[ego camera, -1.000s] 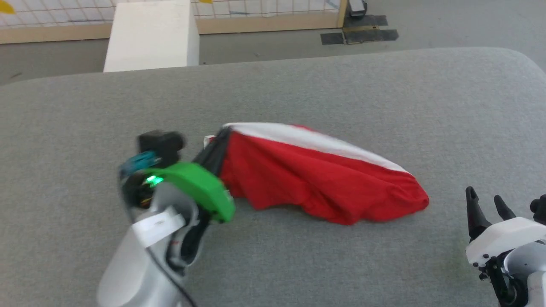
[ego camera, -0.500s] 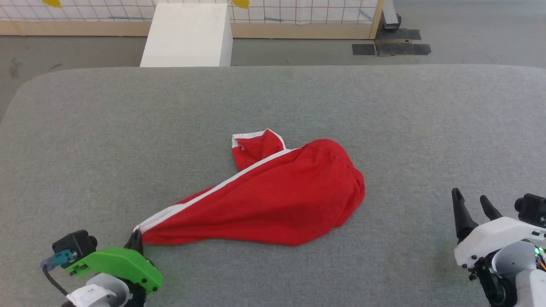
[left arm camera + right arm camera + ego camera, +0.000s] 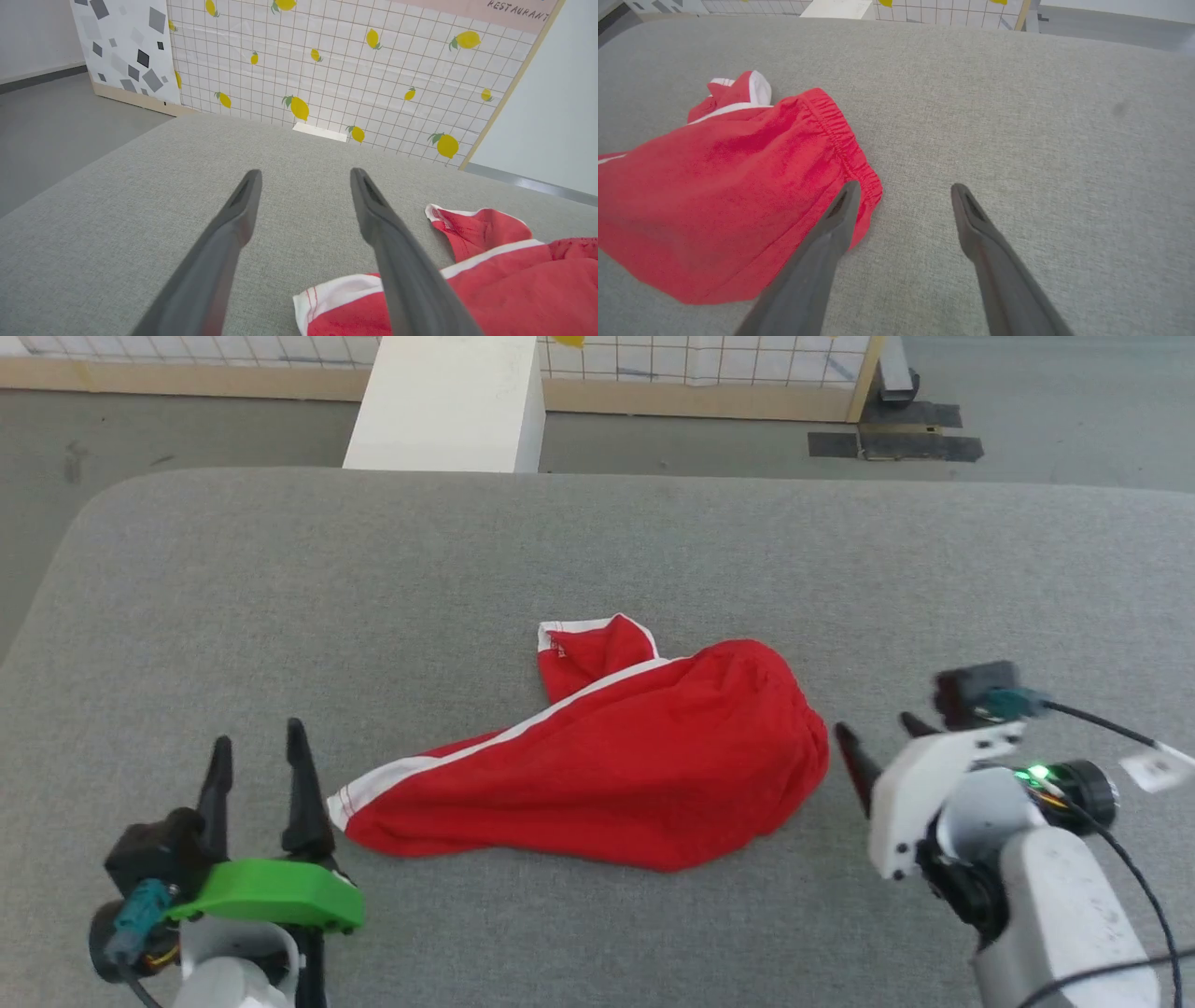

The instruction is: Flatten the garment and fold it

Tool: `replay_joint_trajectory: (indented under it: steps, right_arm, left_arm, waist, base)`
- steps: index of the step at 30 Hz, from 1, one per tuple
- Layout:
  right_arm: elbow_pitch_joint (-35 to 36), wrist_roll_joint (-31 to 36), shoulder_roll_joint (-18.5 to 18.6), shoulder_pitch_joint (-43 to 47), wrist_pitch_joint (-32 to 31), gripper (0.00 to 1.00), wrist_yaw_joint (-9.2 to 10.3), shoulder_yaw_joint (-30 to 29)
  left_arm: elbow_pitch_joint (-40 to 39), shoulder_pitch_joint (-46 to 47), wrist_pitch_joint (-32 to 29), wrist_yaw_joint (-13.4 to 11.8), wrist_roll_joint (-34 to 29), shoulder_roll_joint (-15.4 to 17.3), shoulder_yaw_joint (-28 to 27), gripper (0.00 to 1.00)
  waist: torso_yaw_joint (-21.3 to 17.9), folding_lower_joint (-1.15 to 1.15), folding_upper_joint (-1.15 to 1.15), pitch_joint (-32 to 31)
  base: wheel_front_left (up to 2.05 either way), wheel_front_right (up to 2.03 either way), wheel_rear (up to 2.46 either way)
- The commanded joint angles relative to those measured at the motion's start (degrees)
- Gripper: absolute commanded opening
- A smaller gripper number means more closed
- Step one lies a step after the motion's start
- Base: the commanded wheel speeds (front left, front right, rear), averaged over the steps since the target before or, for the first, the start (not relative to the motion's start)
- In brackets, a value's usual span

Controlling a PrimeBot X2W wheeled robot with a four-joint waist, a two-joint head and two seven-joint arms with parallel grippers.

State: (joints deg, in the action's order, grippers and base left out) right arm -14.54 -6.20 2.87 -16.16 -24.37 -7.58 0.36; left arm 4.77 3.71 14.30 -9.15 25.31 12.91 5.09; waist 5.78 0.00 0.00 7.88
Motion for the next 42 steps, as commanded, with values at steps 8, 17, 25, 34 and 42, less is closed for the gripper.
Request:
replay_joint_trajectory:
  steps: [8,17,25,34,42]
  right_arm:
    - [-8.2,5.8,0.0,-5.2,-4.5,1.00,0.09,3.0]
    - [-14.1,4.7,0.0,-6.6,-2.8,0.15,0.09,4.7]
    - [-8.3,2.3,0.0,-5.6,4.7,0.00,0.09,-0.9]
    - [6.3,-3.7,0.0,10.0,2.4,0.00,0.09,-14.3]
    - [6.0,-12.9,0.0,23.0,-1.2,0.00,0.09,-12.5]
  left_arm:
    - [0.1,0.0,0.7,1.3,-1.0,-3.1,0.0,1.00]
    - [0.8,0.4,0.7,3.1,-1.3,-4.4,-1.4,1.00]
    - [1.5,0.1,0.7,4.2,-1.2,-5.2,-2.4,1.00]
    - [3.0,0.6,0.7,5.3,-1.3,-5.3,-0.9,1.00]
    - [4.0,0.8,0.0,5.5,-0.6,-5.0,-0.6,1.00]
  waist:
    - [3.7,0.00,0.00,2.8]
    - [3.7,0.00,0.00,3.5]
    - [0.8,0.00,0.00,1.8]
    - [-2.9,0.00,0.00,0.9]
    - [-4.8,0.00,0.00,1.7]
  base:
    - [0.00,0.00,0.00]
    - [0.00,0.00,0.00]
    - [0.00,0.00,0.00]
    - [0.00,0.00,0.00]
    - [0.00,0.00,0.00]
